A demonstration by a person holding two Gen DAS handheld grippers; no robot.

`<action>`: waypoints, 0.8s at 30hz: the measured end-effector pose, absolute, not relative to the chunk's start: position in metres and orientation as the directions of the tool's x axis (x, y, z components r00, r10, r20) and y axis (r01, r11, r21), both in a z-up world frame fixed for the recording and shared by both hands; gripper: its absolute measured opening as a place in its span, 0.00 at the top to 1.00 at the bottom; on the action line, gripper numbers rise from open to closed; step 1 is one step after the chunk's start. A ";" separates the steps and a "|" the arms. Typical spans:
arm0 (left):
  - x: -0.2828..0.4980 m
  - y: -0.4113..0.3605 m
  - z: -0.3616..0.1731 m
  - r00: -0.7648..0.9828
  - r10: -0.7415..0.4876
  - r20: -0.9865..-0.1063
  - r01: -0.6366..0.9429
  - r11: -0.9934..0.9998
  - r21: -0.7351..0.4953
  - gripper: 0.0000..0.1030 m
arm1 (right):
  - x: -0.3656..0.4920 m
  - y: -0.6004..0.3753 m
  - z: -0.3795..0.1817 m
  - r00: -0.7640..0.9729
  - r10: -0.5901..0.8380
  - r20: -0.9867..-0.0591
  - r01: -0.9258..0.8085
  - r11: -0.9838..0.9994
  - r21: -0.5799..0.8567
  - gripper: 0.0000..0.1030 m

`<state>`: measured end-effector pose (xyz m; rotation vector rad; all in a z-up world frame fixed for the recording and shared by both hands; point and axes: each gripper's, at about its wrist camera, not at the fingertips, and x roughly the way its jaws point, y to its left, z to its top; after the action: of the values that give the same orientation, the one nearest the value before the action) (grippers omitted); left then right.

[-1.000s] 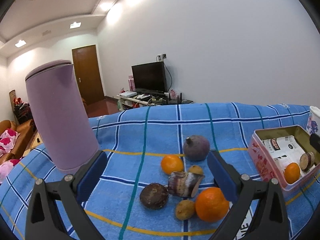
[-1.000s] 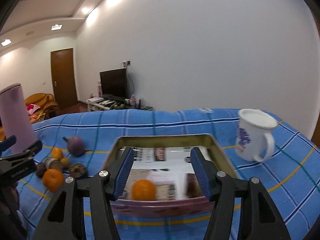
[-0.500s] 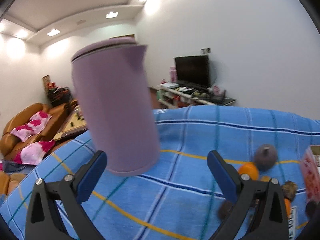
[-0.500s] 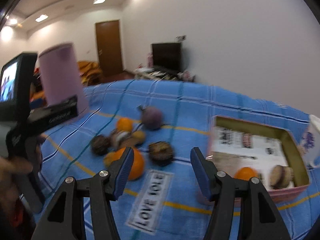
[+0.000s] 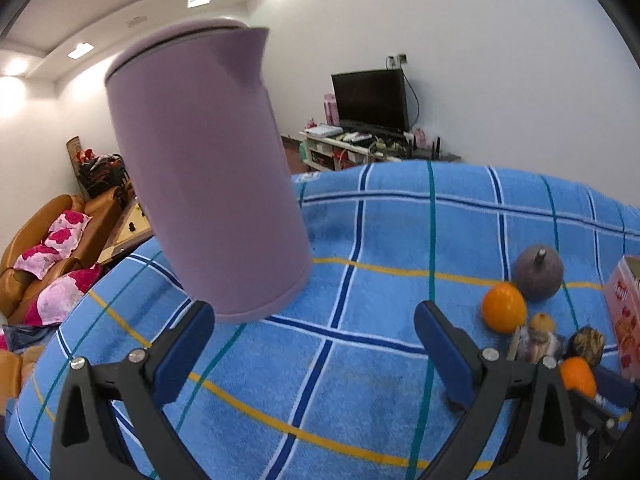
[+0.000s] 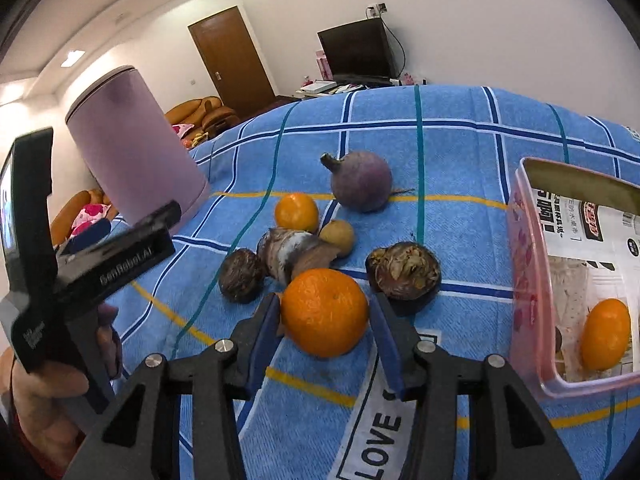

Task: Organize fruits
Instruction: 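Grasp an orange from the pile with the right tool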

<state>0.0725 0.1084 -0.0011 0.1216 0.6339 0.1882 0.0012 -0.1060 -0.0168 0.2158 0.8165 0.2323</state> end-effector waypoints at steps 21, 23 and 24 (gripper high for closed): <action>0.078 0.101 -0.011 0.765 0.184 -0.617 -0.064 0.975 0.212 0.01 | 0.020 -0.111 -0.026 0.582 0.406 -0.705 -0.142 0.904 0.404 0.49; 0.079 0.100 -0.013 0.758 0.177 -0.628 -0.047 0.975 0.218 0.01 | 0.017 -0.115 -0.026 0.581 0.417 -0.699 -0.133 0.896 0.424 0.52; 0.079 0.100 -0.014 0.756 0.167 -0.634 -0.032 0.975 0.218 0.01 | 0.015 -0.116 -0.026 0.582 0.417 -0.698 -0.140 0.897 0.419 0.52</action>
<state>0.0789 0.0998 -0.0141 0.1995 0.7071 0.1090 0.0145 -0.1156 -0.0256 0.3378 0.8945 0.3326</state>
